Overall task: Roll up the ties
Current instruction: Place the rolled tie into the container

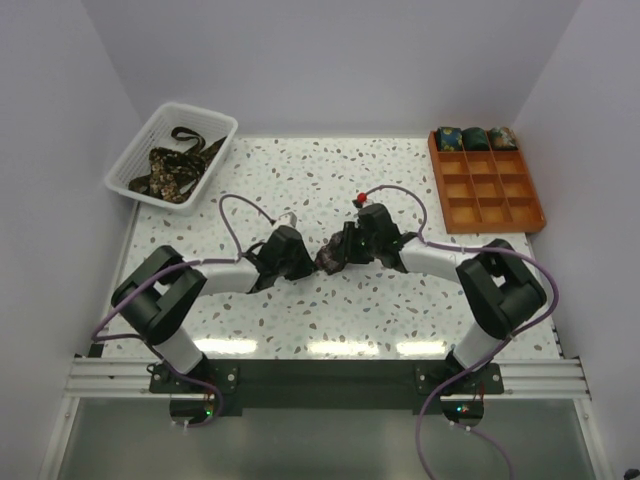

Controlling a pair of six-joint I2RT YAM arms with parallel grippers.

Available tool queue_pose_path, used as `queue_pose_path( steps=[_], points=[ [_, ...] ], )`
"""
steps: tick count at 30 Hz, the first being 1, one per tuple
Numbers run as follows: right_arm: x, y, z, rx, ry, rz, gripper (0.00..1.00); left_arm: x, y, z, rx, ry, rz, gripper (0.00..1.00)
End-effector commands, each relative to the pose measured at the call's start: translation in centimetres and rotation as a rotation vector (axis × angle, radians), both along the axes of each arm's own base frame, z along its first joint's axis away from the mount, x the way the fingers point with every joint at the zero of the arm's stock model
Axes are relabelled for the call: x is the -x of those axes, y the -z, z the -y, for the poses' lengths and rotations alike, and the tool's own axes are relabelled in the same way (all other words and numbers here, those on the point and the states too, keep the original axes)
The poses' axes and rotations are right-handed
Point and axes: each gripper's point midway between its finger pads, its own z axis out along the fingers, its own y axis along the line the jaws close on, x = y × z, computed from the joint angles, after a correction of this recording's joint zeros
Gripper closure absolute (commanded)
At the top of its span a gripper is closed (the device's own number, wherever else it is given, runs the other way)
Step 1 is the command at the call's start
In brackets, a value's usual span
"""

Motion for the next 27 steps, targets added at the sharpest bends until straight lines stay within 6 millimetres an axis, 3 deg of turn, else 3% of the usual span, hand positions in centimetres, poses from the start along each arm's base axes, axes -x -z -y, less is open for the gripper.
queue_pose_path(
  steps=[1, 7, 12, 16, 22, 27],
  points=[
    [-1.4, -0.7, 1.2, 0.087, 0.031, 0.066, 1.0, 1.2, -0.5, -1.0, -0.024, -0.01, -0.014, 0.77],
    [-1.4, -1.0, 1.6, 0.231, -0.005, 0.099, 1.0, 1.3, -3.1, -1.5, 0.014, -0.031, 0.034, 0.62],
    [-0.6, -1.1, 1.4, 0.422, -0.063, 0.154, 1.0, 1.2, -4.5, -2.0, 0.015, -0.05, 0.054, 0.62],
    [-0.9, -0.6, 1.6, 0.54, -0.053, 0.177, 0.93, 1.1, -4.7, -2.3, 0.003, -0.054, 0.055, 0.61],
    [-0.2, 1.0, 1.4, 0.567, -0.058, 0.137, 0.92, 0.4, -4.3, -0.4, 0.057, -0.028, 0.048, 0.61],
    [0.0, 0.8, 0.8, 0.525, -0.051, 0.123, 0.94, -1.1, -4.6, 1.8, 0.085, -0.006, 0.054, 0.62]
  ],
)
